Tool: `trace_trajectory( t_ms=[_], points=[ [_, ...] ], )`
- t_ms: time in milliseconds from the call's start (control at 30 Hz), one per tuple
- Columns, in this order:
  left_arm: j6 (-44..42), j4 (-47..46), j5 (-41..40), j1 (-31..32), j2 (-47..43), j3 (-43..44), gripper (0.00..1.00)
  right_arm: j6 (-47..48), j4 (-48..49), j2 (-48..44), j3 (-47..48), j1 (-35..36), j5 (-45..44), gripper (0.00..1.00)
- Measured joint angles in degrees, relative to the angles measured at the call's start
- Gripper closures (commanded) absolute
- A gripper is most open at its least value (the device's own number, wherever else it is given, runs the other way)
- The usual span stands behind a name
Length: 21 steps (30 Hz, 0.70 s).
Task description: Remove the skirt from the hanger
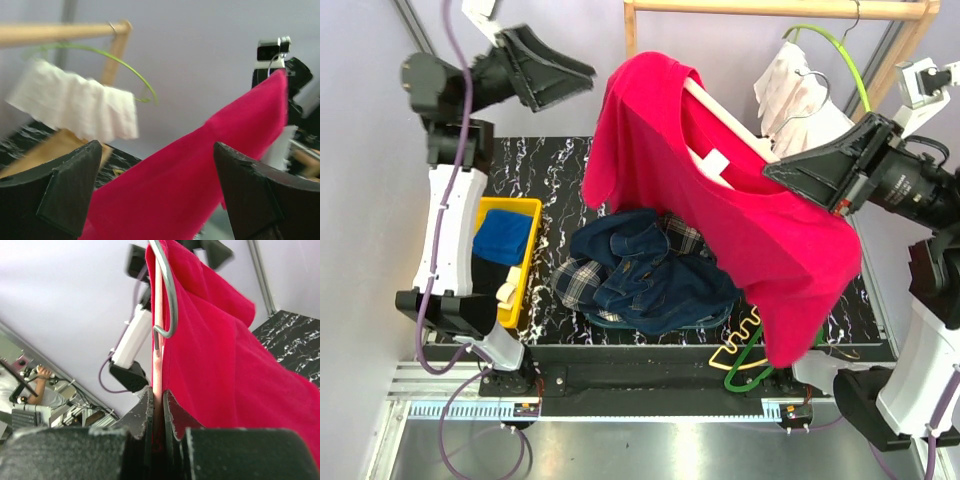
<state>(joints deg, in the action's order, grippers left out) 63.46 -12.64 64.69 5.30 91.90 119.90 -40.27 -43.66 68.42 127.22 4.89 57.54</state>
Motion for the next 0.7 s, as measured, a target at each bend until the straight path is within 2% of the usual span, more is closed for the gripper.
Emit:
trace_trajectory(
  t_ms=[100,200,300,367,500,600,667,700],
  points=[
    [7.5,-4.8,4.2,2.5,0.0,-4.4,0.05,-1.0,0.9,-0.8,0.2,0.0,0.7,1.00],
    [13.0,-9.5,7.4,4.5,-0.2,-5.2,0.07,-1.4,1.2,-1.4,-1.0,0.0,0.8,1.00],
    [16.5,-13.4,9.2,4.9,-1.7,-5.2,0.14,-1.4,1.9,-1.6,-3.3,0.1,0.7,1.00],
    [18.4,-15.8,10.0,4.5,-3.2,-5.2,0.17,-1.4,2.1,-1.6,-4.8,0.0,0.5,1.00],
    [21.3,-20.2,10.6,3.7,-5.8,-5.7,0.15,-1.3,2.4,-1.6,-7.5,0.0,0.2,1.00],
    [22.8,-23.3,10.6,3.8,-8.0,-8.8,0.15,-1.6,3.4,-1.4,-9.4,0.0,0.1,1.00],
    [22.9,-24.3,10.6,4.3,-8.5,-10.3,0.18,-2.1,4.6,-1.4,-10.6,0.0,0.1,1.00],
    [22.5,-24.5,10.6,4.5,-8.5,-11.1,0.22,-2.2,4.9,-1.4,-10.8,0.0,0.1,1.00]
  ],
)
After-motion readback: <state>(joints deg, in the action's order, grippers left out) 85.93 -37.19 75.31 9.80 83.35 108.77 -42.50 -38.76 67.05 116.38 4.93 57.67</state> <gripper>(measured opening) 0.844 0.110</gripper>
